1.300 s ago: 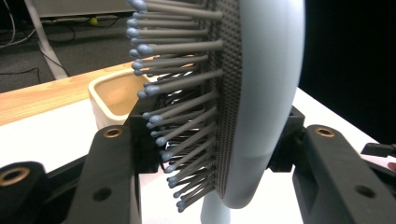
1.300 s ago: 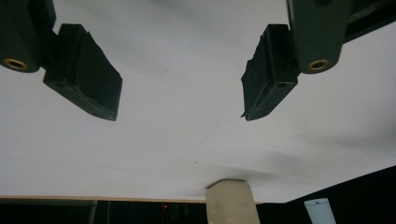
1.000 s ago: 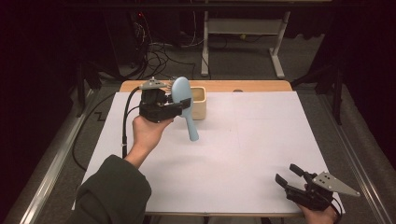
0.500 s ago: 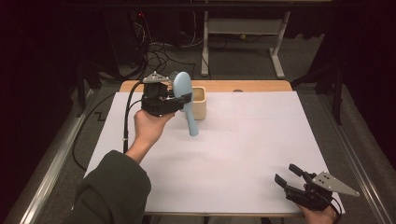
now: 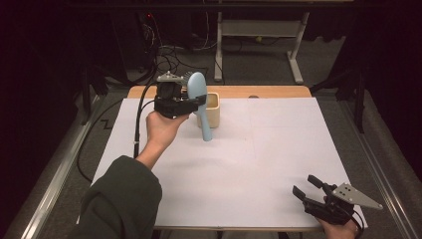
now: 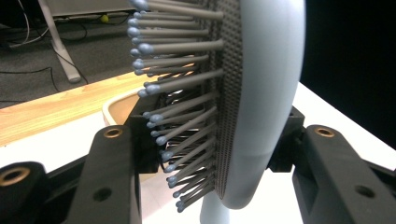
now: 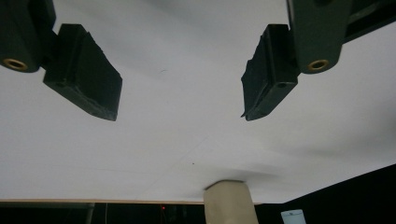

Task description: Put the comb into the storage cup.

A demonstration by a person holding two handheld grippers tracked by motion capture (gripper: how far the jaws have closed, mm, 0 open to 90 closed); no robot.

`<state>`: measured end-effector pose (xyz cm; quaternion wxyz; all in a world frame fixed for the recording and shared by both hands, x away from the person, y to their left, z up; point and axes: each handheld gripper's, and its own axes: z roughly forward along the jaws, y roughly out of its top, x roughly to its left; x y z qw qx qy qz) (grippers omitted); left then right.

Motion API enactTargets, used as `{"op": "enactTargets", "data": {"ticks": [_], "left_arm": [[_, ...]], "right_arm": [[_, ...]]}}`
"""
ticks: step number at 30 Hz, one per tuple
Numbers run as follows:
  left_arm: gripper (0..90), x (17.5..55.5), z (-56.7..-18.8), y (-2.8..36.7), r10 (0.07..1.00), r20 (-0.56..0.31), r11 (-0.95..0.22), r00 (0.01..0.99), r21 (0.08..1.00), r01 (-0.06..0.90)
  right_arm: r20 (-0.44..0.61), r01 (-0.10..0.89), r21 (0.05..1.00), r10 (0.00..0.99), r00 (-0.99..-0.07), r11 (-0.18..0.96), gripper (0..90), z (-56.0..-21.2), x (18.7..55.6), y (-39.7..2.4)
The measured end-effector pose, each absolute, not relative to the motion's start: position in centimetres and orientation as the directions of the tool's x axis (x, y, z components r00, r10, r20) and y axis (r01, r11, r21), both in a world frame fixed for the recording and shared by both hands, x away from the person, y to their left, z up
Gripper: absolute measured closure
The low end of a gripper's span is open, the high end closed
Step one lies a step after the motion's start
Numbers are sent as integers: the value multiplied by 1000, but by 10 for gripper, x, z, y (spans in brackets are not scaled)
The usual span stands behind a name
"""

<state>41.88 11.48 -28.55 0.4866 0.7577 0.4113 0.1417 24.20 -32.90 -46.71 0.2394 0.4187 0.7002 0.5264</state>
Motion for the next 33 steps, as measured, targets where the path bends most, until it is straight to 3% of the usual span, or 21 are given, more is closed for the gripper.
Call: {"op": "enactTargets", "data": {"ticks": [33], "left_arm": [[507, 449, -265, 99, 806, -135, -201, 576, 854, 481]], "right_arm": [[116, 331, 940, 839, -532, 81, 292, -466, 241, -331]]}}
